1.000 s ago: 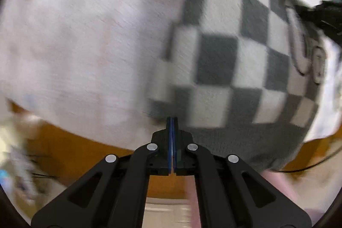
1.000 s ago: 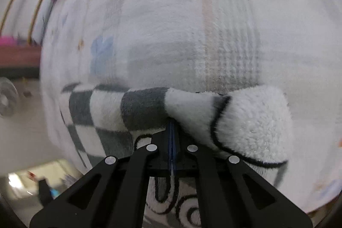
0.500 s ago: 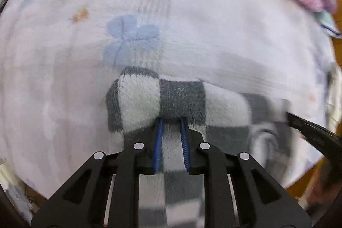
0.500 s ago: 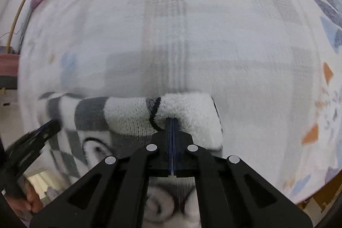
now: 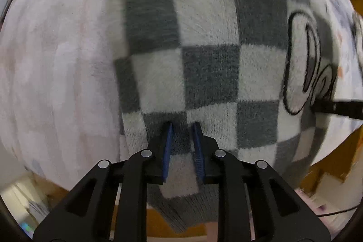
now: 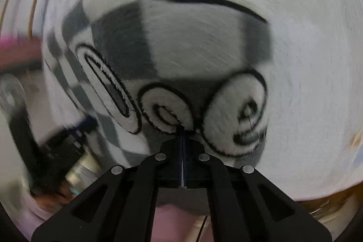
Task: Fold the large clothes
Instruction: 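Press the folded bundle with the left tool while the right tool releases, then grasp the bundle edge with the left tool while the right tool grasps it too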
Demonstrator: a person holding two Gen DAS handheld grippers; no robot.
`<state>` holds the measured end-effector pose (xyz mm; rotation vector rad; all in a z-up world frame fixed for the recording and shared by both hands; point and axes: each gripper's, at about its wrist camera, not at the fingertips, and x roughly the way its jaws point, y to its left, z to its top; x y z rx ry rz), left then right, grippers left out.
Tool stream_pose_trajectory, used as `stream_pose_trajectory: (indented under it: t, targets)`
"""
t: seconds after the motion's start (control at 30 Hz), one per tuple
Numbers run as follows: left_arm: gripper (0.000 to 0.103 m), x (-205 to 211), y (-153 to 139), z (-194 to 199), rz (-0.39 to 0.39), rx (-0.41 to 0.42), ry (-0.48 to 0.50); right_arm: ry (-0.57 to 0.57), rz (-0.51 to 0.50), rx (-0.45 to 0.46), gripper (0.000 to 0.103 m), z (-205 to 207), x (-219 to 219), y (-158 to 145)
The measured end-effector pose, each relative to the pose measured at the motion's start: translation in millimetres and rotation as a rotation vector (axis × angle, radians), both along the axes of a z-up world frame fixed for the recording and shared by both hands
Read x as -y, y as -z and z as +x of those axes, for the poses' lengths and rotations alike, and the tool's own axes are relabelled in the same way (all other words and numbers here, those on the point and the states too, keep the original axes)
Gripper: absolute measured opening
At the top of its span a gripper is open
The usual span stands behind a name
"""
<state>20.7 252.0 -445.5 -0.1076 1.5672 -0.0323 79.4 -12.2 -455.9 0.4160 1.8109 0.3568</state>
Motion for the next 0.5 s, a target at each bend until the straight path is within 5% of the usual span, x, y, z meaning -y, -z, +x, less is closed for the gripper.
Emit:
stream_pose_trajectory:
  t: [0.07, 0.13, 0.17, 0.2, 0.5]
  targets:
    - [0.023, -2.9, -9.5, -5.4, -0.012, -0.016, -0.016, -0.030, -0.030, 0.057, 0.018, -5.9, 3.0, -24.7]
    - [0.032, -5.2, -14.3, -8.1, 0.005, -0.013, -0.012, -0.047, -0.025, 0.095, 0.050, -13.3, 7.1, -41.8]
    - [0.039, -7.3, -15.8, -9.8, -0.002, -0.013, -0.020, -0.045, -0.029, 0.104, 0.079, -15.9, 9.8, -46.1]
    - [0.040, -10.5, -17.0, -12.2, -0.016, -0.015, -0.038, -0.042, -0.042, 0.123, 0.086, -18.7, 13.2, -50.3]
    - [0.067, -43.5, -47.9, -29.6, -0.031, 0.026, -0.069, -0.079, -0.078, 0.195, 0.093, -14.6, 47.9, -47.0]
